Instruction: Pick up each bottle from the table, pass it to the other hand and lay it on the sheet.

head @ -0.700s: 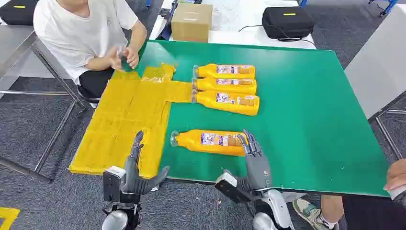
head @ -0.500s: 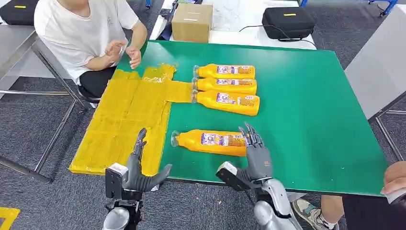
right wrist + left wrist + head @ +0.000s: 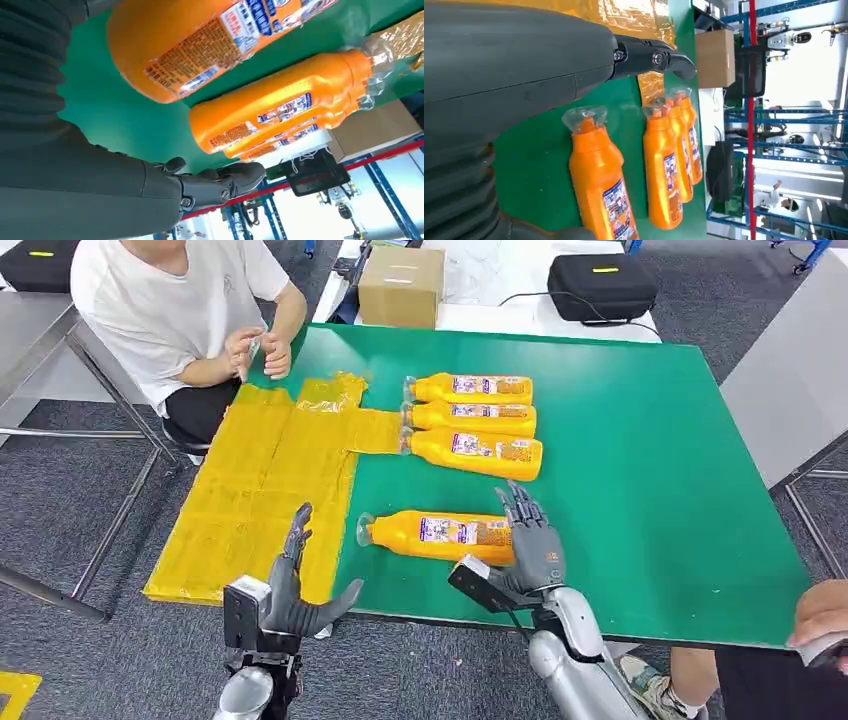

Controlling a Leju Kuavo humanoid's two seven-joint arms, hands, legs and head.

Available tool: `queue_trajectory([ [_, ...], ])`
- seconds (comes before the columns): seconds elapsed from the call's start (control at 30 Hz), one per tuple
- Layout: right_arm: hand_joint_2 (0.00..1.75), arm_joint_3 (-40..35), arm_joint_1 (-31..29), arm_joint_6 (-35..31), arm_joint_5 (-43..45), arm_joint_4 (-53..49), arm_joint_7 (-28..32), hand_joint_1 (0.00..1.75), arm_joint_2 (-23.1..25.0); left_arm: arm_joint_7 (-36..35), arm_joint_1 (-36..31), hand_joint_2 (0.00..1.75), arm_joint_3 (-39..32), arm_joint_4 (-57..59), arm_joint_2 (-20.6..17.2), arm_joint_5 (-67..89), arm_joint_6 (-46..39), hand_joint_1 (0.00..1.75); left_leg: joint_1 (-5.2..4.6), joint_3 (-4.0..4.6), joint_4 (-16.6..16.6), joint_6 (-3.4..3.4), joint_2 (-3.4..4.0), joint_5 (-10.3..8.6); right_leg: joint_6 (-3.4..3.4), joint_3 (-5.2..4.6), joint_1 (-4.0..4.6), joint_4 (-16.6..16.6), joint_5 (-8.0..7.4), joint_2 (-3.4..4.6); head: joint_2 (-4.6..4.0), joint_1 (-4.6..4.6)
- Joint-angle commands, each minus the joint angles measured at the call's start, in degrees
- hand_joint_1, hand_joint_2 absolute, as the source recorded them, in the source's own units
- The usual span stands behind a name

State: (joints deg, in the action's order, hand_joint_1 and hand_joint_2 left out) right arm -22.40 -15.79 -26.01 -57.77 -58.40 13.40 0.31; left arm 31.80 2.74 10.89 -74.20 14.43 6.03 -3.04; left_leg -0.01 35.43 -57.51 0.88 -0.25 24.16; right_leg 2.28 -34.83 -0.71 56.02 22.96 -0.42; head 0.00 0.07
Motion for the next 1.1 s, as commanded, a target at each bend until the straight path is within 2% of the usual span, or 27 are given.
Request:
queue_trajectory([
  [0.03, 1.75, -1.00, 0.17, 0.65, 0.37, 1.25, -1.40, 0.00, 0.09, 0.13, -0.77, 1.75, 0.45, 1.33, -0.63, 0.20, 0.63, 0.00, 0.04, -0.34, 0.02, -0.06, 0.04, 0.17, -0.09, 0.33, 0.04, -0.01, 0.16, 0.04, 0.00, 0.00],
  [0.23, 1.75, -0.38, -6.12, 4.80, 3.67, 11.12, 0.24, 0.00, 0.98, 0.05, -2.40, 1.75, 1.01, 2.55, -0.56, 0.23, 0.93, 0.00, 0.00, -0.14, 0.04, -0.03, 0.09, 0.05, -0.05, 0.12, 0.00, -0.04, 0.01, 0.09, 0.00, 0.02],
  [0.4, 1.75, -2.54, -10.85, 7.16, 1.54, 18.05, -1.13, 0.00, 1.62, -0.04, -3.08, 1.75, 1.06, 3.45, -0.47, 0.17, 1.10, 0.00, 0.01, -0.24, 0.04, -0.04, 0.17, 0.06, -0.08, 0.20, 0.01, -0.03, 0.01, 0.17, 0.00, 0.00],
  [0.53, 1.75, -5.20, -15.76, 6.37, -2.57, 23.88, -3.67, 0.00, 2.15, -0.40, -3.46, 1.75, 0.85, 3.74, -0.44, 0.05, 1.44, 0.00, 0.01, -0.31, 0.04, -0.02, 0.23, 0.08, -0.07, 0.25, 0.01, -0.03, 0.01, 0.23, 0.00, 0.00],
  [0.73, 1.75, -6.75, -19.91, 6.04, -4.64, 30.04, -4.15, 0.00, 3.19, -0.42, -4.61, 1.75, 1.21, 5.22, -0.19, -0.07, 1.79, 0.00, 0.01, -0.21, 0.02, -0.01, 0.10, 0.02, -0.04, 0.18, 0.01, -0.01, 0.00, 0.10, 0.00, 0.00],
  [0.83, 1.75, -6.75, -20.17, 6.24, -4.62, 30.24, -4.14, 0.00, 3.29, -0.42, -4.72, 1.75, 1.27, 5.22, -0.09, -0.07, 1.80, 0.00, 0.01, -0.18, 0.02, 0.00, 0.09, 0.01, -0.04, 0.17, 0.01, -0.02, -0.02, 0.09, 0.00, 0.02],
  [0.93, 1.75, -7.77, -22.12, 9.09, -5.45, 33.69, -4.71, 0.00, 4.19, -0.41, -4.89, 1.75, 1.16, 5.59, -0.33, -0.19, 1.80, 0.00, 0.00, -0.20, 0.02, -0.01, 0.08, 0.01, -0.04, 0.18, 0.00, 0.00, 0.00, 0.07, 0.00, 0.00],
  [1.0, 1.75, -7.80, -23.19, 12.45, -5.08, 35.16, -5.49, 0.00, 4.84, -0.31, -4.84, 1.75, 0.92, 5.46, -0.44, -0.49, 1.62, 0.00, -0.01, -0.21, 0.01, -0.01, 0.13, 0.03, -0.05, 0.17, -0.01, 0.02, 0.01, 0.13, 0.00, 0.00],
  [1.03, 1.75, -9.08, -24.48, 17.48, -5.71, 36.79, -7.00, 0.00, 5.08, -0.28, -4.75, 1.75, 0.70, 5.43, -0.64, -0.62, 1.46, 0.00, 0.00, -0.15, 0.02, 0.00, 0.09, 0.00, -0.04, 0.12, 0.01, 0.00, -0.02, 0.09, 0.00, 0.00],
  [1.07, 1.75, -9.64, -24.94, 19.61, -5.70, 37.29, -7.28, 0.00, 5.08, -0.23, -4.80, 1.75, 0.63, 5.61, -0.69, -0.68, 1.44, 0.00, 0.01, -0.30, -0.01, -0.03, 0.14, 0.08, -0.08, 0.26, 0.01, 0.04, 0.05, 0.14, 0.00, 0.02],
  [1.1, 1.75, -9.63, -25.05, 19.65, -5.70, 37.28, -7.28, 0.00, 5.03, -0.23, -4.79, 1.75, 0.59, 5.63, -0.74, -0.68, 1.44, 0.00, -0.01, -0.25, 0.01, -0.02, 0.16, 0.05, -0.07, 0.19, -0.01, 0.04, 0.03, 0.15, 0.00, 0.00],
])
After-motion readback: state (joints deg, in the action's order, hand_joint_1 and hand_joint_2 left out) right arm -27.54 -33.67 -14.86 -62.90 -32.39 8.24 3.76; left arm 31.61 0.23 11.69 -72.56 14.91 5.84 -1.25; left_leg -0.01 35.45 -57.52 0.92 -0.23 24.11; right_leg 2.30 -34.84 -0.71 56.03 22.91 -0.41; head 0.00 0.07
